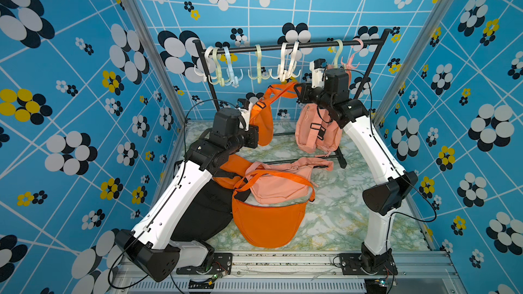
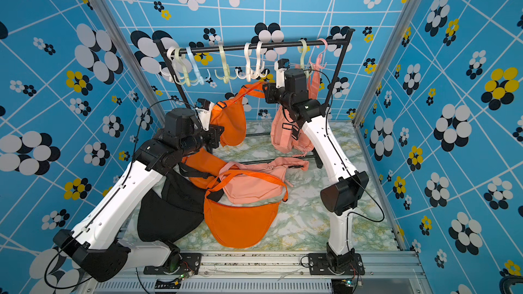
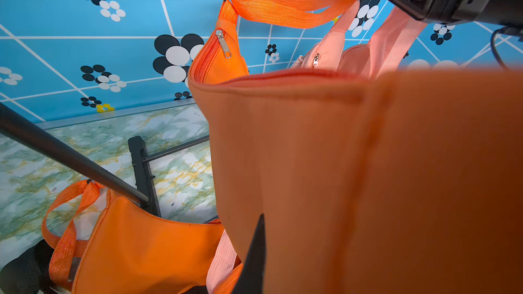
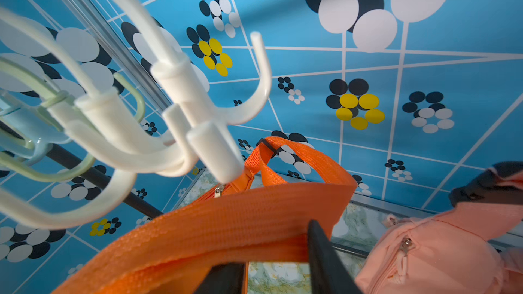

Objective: Take the bag off the hook
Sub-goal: Pick up the bag from the hook, then place the bag at the center of the board.

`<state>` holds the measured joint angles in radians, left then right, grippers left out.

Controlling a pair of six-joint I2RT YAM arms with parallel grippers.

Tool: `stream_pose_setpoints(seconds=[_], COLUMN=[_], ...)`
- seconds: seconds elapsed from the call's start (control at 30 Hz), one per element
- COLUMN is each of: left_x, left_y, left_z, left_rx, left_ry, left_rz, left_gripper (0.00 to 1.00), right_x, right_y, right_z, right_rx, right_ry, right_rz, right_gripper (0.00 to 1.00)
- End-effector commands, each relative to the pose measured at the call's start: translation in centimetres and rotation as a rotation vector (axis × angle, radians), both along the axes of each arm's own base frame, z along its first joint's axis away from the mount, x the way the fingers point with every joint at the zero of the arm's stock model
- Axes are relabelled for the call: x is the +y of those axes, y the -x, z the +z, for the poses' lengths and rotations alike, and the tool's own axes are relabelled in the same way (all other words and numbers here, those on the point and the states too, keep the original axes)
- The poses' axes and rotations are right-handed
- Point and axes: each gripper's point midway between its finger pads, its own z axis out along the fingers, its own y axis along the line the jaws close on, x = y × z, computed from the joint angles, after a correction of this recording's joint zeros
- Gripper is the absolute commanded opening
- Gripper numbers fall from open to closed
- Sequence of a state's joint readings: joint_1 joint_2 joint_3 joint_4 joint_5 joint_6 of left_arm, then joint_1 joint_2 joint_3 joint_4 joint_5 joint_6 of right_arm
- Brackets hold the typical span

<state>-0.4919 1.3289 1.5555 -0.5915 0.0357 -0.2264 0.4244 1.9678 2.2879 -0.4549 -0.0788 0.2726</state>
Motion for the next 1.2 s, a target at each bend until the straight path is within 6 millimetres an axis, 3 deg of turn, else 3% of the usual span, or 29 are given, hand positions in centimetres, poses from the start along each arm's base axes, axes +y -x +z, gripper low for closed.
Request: stream_pose_setpoints(seconds=[0.0,0.17,0.3,0.43,0.5,0.67,0.77,0.97,1.17], left_x=[-0.4,-2.8,-2.7,-2.4,-2.6,-5.4,-7.6,-13.7,-20.3], left_y=[1.5,4.1,7.8,11.4,12.6,14.5,14.4,11.2,7.0], left_z=[1.3,1.5,2.0,3.0,2.6,0.0,-1.4,-5.2,-12.2], left_rx=[-0.009,0.063,0.129,0.177,0.211,0.364,0.430,0.521,0.583], left_ry=[0.032,0.059,0.041,0.086,0.114,0.269,0.345,0.404,0.168], left_rz=[-0.057,-0.239,-0.334,-0.414,-0.446,-0.606,-0.691,-0.783,-0.725], left_gripper=[0.00,0.00,0.00,0.00,0.00,0.00,0.00,0.00,0.00], right_x=[-1.9,-3.3,-4.4,-4.5,-5.2,-9.2,-12.0,-16.5,-20.3], right_y=[1.6,5.0,8.1,11.5,12.9,16.4,18.3,19.5,18.8], right_z=[3.1,4.1,4.4,2.5,1.0,-1.7,-2.0,-2.2,-3.8], right_rx=[-0.066,-0.070,-0.048,0.028,0.070,0.106,0.090,0.083,0.093], right_ry=[-0.006,-0.027,-0.021,-0.027,-0.018,-0.003,0.027,0.136,0.215], right_rz=[-0.058,-0.058,-0.039,0.023,0.020,-0.116,-0.212,-0.410,-0.587], right_gripper=[0.00,0.00,0.00,0.00,0.00,0.00,0.00,0.00,0.00])
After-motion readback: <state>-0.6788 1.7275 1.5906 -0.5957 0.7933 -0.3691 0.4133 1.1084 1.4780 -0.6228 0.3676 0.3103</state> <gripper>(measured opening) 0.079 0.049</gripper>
